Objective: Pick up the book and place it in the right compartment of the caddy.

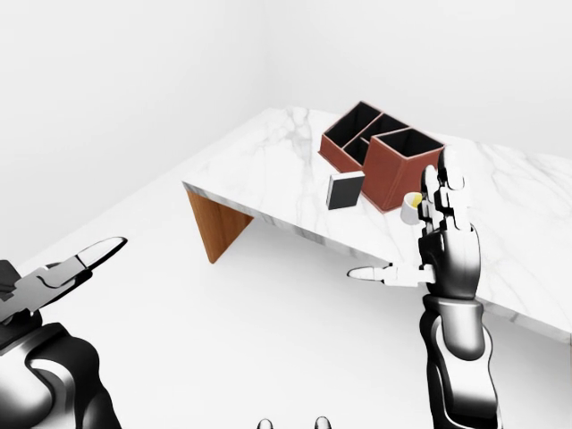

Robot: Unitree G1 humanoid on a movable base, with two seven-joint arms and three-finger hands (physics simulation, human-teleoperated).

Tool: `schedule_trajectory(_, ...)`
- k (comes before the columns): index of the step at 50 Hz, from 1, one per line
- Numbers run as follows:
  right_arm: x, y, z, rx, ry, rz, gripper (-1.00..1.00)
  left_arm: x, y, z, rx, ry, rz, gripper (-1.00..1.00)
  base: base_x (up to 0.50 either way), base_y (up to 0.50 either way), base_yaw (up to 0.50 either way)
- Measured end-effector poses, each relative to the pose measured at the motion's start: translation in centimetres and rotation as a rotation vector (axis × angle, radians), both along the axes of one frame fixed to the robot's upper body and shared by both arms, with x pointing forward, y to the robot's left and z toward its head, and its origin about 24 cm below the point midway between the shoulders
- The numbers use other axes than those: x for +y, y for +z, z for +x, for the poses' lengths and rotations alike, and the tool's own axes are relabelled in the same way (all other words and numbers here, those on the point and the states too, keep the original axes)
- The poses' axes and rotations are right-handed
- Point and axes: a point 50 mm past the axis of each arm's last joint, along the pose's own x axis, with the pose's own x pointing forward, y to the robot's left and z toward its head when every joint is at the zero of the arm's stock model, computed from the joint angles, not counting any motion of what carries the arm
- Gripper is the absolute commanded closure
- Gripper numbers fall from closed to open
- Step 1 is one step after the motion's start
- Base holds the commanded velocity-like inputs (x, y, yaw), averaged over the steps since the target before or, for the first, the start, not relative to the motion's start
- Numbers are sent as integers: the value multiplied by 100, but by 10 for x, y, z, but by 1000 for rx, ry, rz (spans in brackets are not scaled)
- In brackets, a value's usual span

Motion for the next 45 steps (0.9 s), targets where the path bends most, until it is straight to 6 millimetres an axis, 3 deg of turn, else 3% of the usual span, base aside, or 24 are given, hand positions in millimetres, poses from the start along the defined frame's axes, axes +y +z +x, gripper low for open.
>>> schedule_trajectory(45, 1, 0, 0, 3, 4, 2, -100, -1, 0, 1, 5, 0, 6, -100, 0, 0, 13)
